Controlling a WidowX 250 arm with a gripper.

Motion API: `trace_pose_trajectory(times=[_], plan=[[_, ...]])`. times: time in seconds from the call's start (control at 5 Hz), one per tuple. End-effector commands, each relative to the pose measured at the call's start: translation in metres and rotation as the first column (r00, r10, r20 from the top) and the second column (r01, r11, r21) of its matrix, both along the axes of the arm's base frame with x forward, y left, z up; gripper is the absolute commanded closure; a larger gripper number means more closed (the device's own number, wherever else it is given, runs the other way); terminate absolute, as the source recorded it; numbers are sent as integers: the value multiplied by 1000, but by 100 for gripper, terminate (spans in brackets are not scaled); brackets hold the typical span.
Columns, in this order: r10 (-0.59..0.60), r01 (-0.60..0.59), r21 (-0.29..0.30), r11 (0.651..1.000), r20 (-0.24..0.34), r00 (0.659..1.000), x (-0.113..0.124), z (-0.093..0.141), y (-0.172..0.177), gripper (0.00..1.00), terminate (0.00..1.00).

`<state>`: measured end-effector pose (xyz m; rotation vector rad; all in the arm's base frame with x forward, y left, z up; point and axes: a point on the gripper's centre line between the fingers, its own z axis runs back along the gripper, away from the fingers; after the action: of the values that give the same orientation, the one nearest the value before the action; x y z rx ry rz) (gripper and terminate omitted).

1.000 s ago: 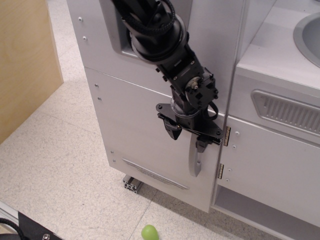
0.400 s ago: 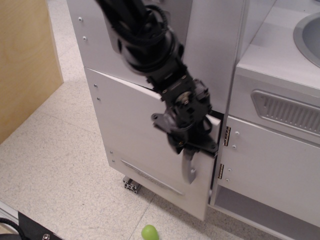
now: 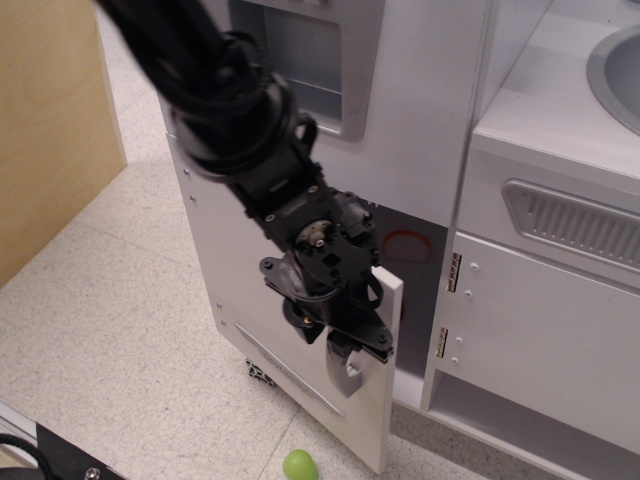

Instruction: Open low fridge

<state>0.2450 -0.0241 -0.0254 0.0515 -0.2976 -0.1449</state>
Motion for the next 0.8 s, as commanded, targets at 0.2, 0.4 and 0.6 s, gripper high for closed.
trace_pose_trajectory(times=[0.2,0.4,0.6], plan=[[17,-11,-100,995,62,998,6,80,-11,0,0],[23,-12,-130,991,87,996,27,81,-19,0,0],[39,-23,-138,990,117,992,49,78,-25,0,0]])
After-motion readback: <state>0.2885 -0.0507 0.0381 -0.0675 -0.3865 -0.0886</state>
